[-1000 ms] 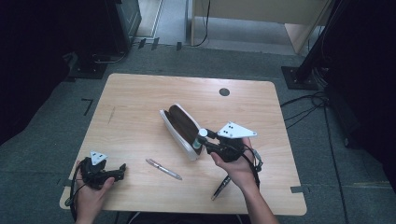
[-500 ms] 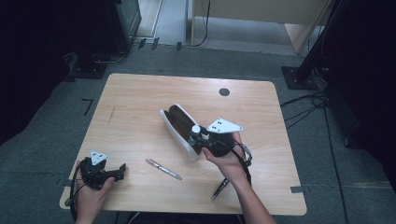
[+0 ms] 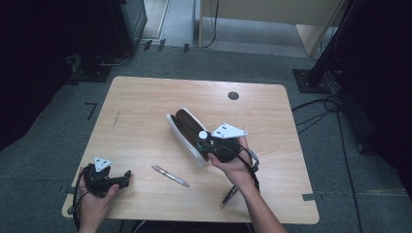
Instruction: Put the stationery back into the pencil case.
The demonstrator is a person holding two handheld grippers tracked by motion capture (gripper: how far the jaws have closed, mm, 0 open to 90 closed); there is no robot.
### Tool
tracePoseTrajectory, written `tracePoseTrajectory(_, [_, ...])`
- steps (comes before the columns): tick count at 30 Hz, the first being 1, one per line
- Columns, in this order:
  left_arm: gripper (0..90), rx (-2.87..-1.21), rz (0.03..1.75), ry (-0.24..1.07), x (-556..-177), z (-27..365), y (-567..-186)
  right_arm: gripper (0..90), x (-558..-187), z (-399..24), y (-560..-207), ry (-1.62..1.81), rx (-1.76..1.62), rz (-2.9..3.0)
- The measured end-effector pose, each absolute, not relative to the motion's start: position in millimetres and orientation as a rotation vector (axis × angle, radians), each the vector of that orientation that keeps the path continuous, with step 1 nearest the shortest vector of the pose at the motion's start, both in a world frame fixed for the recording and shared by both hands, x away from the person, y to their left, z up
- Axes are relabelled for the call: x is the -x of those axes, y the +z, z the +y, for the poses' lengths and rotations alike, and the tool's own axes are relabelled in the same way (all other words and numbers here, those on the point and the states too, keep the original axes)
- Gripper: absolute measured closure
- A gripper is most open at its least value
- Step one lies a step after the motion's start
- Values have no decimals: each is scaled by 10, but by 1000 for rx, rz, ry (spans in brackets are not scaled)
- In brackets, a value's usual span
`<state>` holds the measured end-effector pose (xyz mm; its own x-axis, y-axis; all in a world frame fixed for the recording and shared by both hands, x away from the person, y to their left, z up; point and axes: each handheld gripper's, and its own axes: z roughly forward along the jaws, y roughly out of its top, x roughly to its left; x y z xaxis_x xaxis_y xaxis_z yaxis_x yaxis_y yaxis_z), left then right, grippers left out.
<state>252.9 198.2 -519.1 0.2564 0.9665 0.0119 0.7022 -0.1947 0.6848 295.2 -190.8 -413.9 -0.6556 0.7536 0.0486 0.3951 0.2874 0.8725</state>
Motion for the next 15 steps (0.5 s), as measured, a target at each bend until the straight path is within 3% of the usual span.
tracePoseTrajectory(15, [0, -1971, 1509, 611, -2529, 1982, -5192, 649, -2996, -1899, -4200, 1319, -1060, 2214])
